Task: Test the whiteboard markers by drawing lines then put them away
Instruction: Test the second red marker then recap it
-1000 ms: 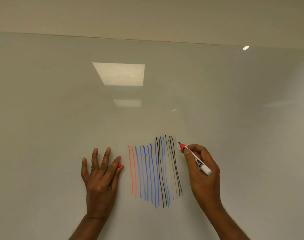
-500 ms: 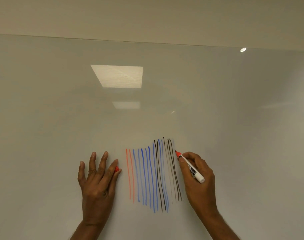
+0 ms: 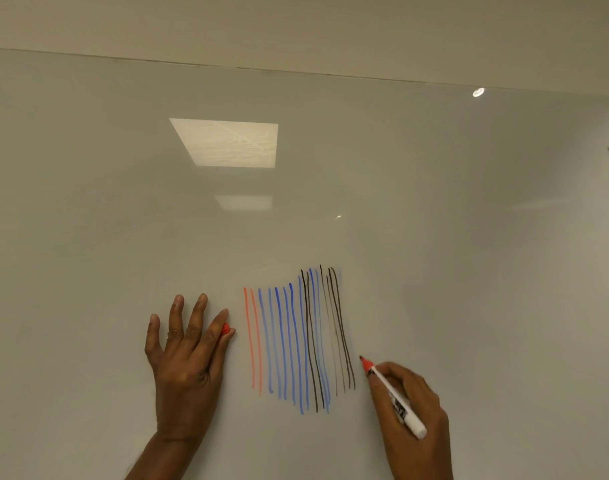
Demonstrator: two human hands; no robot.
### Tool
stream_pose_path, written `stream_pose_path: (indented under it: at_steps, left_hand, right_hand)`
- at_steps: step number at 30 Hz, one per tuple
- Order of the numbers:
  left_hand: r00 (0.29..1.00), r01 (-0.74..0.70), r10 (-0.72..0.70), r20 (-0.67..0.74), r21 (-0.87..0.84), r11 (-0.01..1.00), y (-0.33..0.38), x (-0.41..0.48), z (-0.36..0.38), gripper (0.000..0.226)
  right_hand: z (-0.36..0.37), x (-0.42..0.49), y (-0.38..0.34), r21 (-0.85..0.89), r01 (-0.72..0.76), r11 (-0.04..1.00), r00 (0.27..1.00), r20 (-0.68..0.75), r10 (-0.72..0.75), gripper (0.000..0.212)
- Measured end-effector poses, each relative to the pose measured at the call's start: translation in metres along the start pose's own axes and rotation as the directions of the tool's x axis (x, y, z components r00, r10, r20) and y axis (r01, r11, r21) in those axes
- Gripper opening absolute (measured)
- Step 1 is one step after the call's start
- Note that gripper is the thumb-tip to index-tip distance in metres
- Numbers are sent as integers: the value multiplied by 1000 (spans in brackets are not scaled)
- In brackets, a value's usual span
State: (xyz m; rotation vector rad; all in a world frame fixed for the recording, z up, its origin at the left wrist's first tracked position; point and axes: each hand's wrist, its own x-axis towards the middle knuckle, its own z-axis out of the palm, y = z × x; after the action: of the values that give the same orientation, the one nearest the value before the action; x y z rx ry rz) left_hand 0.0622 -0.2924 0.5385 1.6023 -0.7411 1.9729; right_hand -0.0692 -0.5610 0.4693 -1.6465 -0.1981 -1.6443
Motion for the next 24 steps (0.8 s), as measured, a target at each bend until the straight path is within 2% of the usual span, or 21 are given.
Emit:
stream_pose_path:
  at_steps: [2, 8, 16, 20, 24]
  left_hand:
    - [1000, 1, -1, -1, 1, 1000, 0, 0, 0, 39]
    - [1000, -6, 6, 3, 6, 1000, 0, 0, -1, 39]
    - [1000, -2, 2, 6, -1, 1000, 1, -1, -1, 40]
    - [1000, 1, -1, 0, -7, 1000, 1, -2, -2, 40]
    - [1000, 13, -14, -10, -17, 1000, 3, 0, -3, 38]
  right_hand:
    - [2, 17, -41, 31, 80, 996, 996, -32, -78, 28]
    - [28, 75, -69, -17, 145, 989, 989, -2, -145, 31]
    - [23, 57, -54, -59, 171, 984, 985, 9, -171, 35]
    - [8, 22, -26, -110, 155, 982, 988, 3, -155, 60]
    - [-8, -3, 4, -88, 117, 989, 990, 95, -108, 42]
